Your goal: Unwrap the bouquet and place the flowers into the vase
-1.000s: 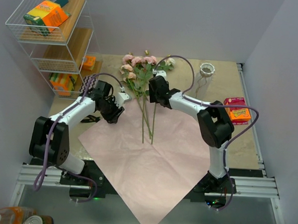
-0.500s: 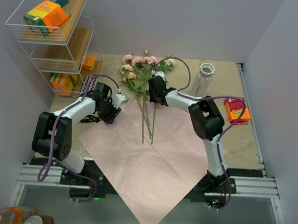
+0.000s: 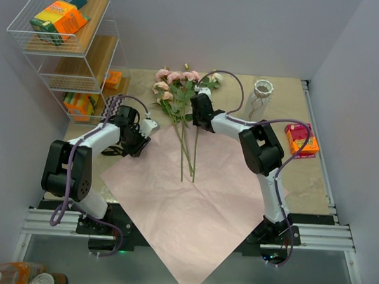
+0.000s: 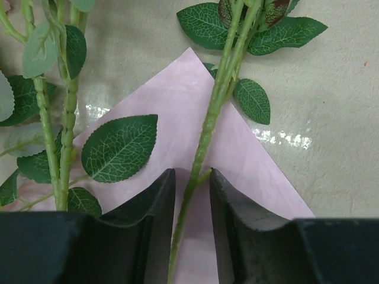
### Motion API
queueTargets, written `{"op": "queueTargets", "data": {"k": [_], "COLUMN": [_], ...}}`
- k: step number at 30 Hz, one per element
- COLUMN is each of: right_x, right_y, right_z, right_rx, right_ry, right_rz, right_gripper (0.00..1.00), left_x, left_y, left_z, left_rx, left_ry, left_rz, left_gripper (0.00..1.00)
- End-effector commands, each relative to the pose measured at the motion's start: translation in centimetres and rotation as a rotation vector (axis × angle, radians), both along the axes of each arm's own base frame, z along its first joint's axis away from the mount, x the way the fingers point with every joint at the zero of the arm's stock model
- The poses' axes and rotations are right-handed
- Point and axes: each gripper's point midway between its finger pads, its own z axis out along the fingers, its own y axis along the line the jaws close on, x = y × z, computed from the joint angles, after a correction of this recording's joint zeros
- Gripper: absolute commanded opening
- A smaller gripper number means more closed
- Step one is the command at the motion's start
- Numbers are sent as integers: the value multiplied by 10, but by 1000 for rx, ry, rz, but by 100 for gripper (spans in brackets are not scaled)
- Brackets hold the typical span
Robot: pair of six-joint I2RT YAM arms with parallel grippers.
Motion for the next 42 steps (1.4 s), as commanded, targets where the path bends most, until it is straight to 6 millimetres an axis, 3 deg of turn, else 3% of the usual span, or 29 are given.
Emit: {"op": "queueTargets", "data": {"k": [1, 6, 9, 10, 13, 14, 16, 17, 19, 20, 24, 29, 30, 31, 32, 33, 34, 35, 36, 42], "right_x": [6, 8, 12, 13, 18, 19, 21, 20, 20, 19, 14, 11, 2, -3, -4, -14, -16, -20, -34, -38], "right_y": [7, 8, 4, 6, 0, -1, -8, -11, -17, -21, -37, -64, -72, -80, -96, -110, -119, -130, -144, -178], "right_z": [-5, 4, 23, 44, 80, 108, 134, 161, 189, 213, 281, 355, 396, 409, 407, 445, 437, 446, 477, 525], "right_rx": [36, 48, 51, 68, 85, 105, 116, 137, 150, 162, 191, 211, 257, 257, 185, 227, 128, 111, 166, 46], "right_ry": [4, -15, -49, -81, -149, -192, -233, -275, -320, -359, -494, -657, -782, -840, -879, -1027, -1068, -1136, -1295, -1467], "right_rz": [9, 1, -14, -11, -21, -23, -37, -39, -51, -55, -70, -100, -116, -137, -180, -232, -245, -284, -340, -464], "right_gripper": [29, 8, 0, 0, 0, 0, 0, 0, 0, 0, 0, 0, 0, 0, 0, 0, 0, 0, 0, 0], "left_x": [6, 4, 4, 5, 5, 6, 7, 7, 8, 8, 7, 8, 9, 10, 9, 9, 9, 9, 11, 16], "left_y": [6, 12, 16, 17, 21, 24, 25, 27, 28, 30, 29, 30, 29, 29, 29, 29, 28, 29, 29, 27], "left_z": [5, 3, 3, 4, 6, 7, 9, 10, 10, 10, 10, 12, 12, 13, 13, 14, 14, 15, 15, 19], "left_rx": [4, 14, 12, 9, 3, 1, -6, -9, -11, -11, -23, -32, -35, -37, -41, -43, -45, -44, -45, -59], "left_ry": [-33, -30, -32, -38, -43, -47, -52, -54, -56, -53, -51, -55, -58, -60, -58, -58, -61, -62, -66, -64], "left_rz": [5, 11, 20, 24, 33, 38, 40, 46, 48, 52, 49, 50, 49, 50, 47, 46, 45, 42, 40, 33], "left_gripper": [41, 41, 40, 40, 40, 40, 40, 40, 40, 40, 40, 40, 40, 40, 40, 40, 40, 40, 40, 40]}}
